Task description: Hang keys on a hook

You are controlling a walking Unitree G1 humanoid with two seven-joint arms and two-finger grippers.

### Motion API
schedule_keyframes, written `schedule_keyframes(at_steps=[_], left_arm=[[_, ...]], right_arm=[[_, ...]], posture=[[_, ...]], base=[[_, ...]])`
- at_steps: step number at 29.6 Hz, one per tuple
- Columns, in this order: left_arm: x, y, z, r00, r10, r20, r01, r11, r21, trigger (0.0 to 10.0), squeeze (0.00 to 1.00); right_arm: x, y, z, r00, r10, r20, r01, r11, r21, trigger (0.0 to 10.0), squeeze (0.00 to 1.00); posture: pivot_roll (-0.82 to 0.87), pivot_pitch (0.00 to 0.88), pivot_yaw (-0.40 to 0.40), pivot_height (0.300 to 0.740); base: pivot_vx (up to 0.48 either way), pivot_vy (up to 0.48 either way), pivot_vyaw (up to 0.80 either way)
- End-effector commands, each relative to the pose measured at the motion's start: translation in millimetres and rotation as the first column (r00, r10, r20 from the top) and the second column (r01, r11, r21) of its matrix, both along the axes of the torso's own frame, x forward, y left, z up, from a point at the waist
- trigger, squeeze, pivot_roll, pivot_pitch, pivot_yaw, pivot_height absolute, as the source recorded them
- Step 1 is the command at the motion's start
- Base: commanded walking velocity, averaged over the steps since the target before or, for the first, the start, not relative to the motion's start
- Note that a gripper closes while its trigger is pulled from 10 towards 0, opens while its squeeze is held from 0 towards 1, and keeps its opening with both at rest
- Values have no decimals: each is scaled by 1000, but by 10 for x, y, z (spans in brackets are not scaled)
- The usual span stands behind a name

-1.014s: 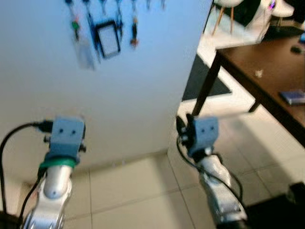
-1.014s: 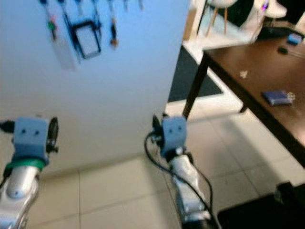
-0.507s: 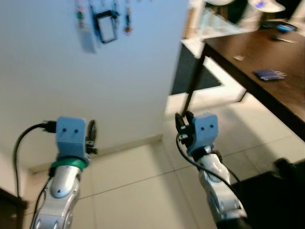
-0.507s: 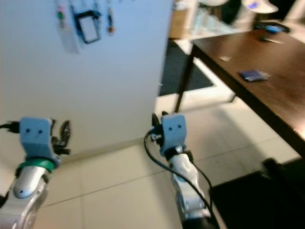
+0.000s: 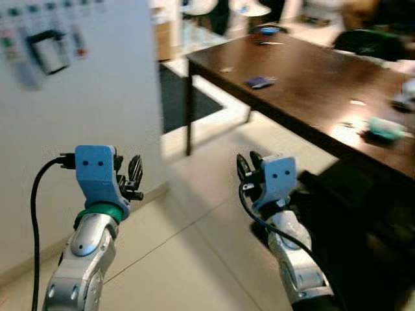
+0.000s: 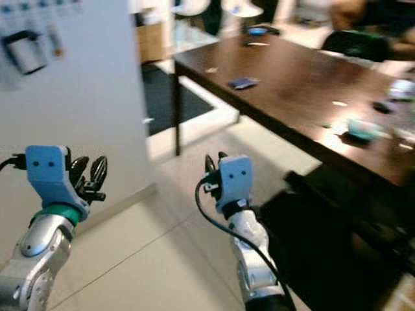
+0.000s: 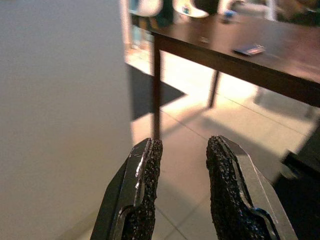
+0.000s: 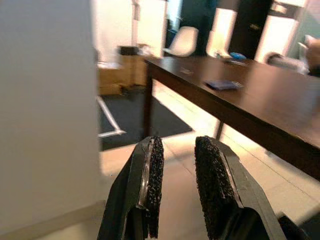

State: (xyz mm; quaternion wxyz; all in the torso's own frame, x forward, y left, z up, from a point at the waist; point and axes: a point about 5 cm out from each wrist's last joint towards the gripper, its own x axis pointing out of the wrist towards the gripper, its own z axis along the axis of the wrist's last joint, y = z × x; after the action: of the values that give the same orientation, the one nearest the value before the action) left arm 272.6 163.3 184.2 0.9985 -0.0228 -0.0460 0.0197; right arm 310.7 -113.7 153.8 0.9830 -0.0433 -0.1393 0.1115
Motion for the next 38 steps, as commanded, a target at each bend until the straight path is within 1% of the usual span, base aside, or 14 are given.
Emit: schedule_keyframes(at_steps=[1, 7, 10, 18, 19, 20, 22, 24, 38], left_arm=[[-8, 24, -4, 1000, 7, -12, -7, 1000, -9, 10000, 0], [-5, 26, 6, 1000, 6, -12, -6, 1000, -11, 10000, 0], [-1, 20, 47, 1000, -8, 2, 8, 1000, 0, 10000, 0], [2, 9, 75, 1000, -17, 9, 17, 1000, 11, 10000, 0], [5, 14, 77, 1000, -8, 13, 8, 1000, 31, 10000, 0], [5, 14, 77, 1000, -8, 13, 8, 1000, 31, 10000, 0], [15, 27, 77, 1000, 14, 23, -16, 997, 79, 10000, 0], [24, 34, 65, 999, 26, 29, -30, 992, 123, 10000, 0], [31, 56, 35, 999, 42, 14, -44, 989, 143, 10000, 0]], right_arm=[[3, 6, -30, 1000, 0, -12, 1, 1000, 5, 10000, 0], [6, 9, -27, 1000, 0, -11, 0, 1000, 6, 10000, 0], [11, 14, -20, 1000, -1, -8, 1, 1000, 9, 10000, 0], [12, 14, -18, 1000, -2, -7, 3, 1000, 10, 10000, 0], [13, 14, -17, 1000, -3, -7, 3, 1000, 9, 10000, 0], [13, 14, -17, 1000, -3, -7, 3, 1000, 9, 10000, 0], [15, 18, -20, 1000, -3, -6, 3, 1000, 7, 10000, 0], [14, 22, -18, 1000, -1, -2, 1, 1000, 4, 10000, 0], [4, 63, -19, 1000, 16, 8, -16, 1000, -7, 10000, 0]], posture=[[-25, 31, 88, 740], [-24, 31, 89, 740], [-26, 32, 93, 740], [-24, 34, 93, 740], [-24, 34, 93, 740], [-24, 34, 93, 740], [-24, 34, 93, 740], [-24, 34, 93, 740], [-20, 35, 97, 740]], base=[[0, 0, -800], [0, 0, -800], [0, 0, -800], [0, 0, -800], [0, 0, -800], [0, 0, -800], [0, 0, -800], [251, 0, -463], [479, 0, 0]])
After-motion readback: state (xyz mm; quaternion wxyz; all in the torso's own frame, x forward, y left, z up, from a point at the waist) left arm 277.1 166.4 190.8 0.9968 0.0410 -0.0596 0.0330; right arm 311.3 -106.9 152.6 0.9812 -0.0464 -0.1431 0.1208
